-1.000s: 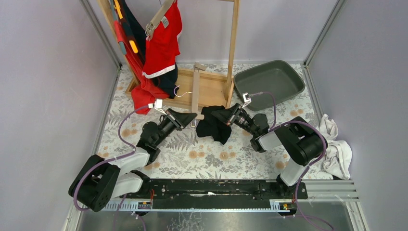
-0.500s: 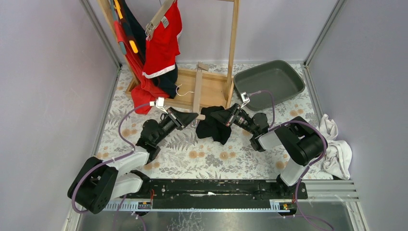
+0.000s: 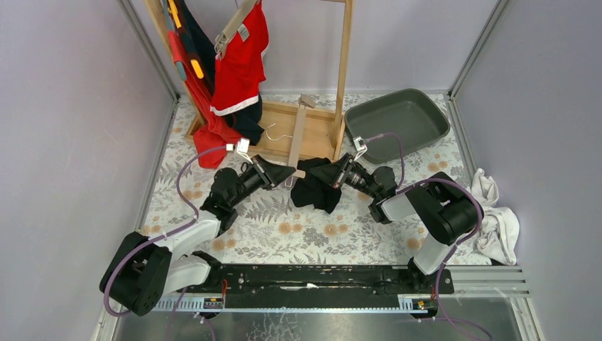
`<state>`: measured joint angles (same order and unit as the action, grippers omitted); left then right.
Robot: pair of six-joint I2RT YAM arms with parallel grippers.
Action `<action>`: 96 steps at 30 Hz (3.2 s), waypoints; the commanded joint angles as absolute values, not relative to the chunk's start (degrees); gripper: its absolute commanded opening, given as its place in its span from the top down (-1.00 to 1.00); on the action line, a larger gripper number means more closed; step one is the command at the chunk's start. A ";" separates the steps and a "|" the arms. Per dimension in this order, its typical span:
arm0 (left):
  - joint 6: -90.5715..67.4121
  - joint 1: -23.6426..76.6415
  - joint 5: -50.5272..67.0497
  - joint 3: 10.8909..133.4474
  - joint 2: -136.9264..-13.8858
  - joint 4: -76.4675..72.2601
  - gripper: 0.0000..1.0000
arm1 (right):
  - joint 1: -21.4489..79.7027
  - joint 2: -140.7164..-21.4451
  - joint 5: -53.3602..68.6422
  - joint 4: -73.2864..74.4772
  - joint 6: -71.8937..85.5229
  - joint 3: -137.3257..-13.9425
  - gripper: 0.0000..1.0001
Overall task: Clip the underwear to the hanger
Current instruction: Clamp the underwear onto the hanger.
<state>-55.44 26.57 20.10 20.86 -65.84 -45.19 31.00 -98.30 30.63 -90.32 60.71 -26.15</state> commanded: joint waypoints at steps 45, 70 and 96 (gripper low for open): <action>-54.01 19.47 34.35 26.64 -69.73 -44.74 1.00 | 29.47 -97.10 38.86 -97.65 57.04 -27.44 1.00; -56.14 19.61 34.31 26.37 -69.68 -47.45 1.00 | 29.55 -99.35 40.77 -97.65 59.38 -31.32 1.00; -57.49 19.60 34.32 25.49 -69.45 -49.05 1.00 | 29.73 -101.25 40.89 -97.65 59.63 -32.96 1.00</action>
<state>-57.08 19.81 33.52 24.67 -69.78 -43.81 29.67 -101.41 40.16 -90.35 59.72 -30.70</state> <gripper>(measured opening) 0.144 0.083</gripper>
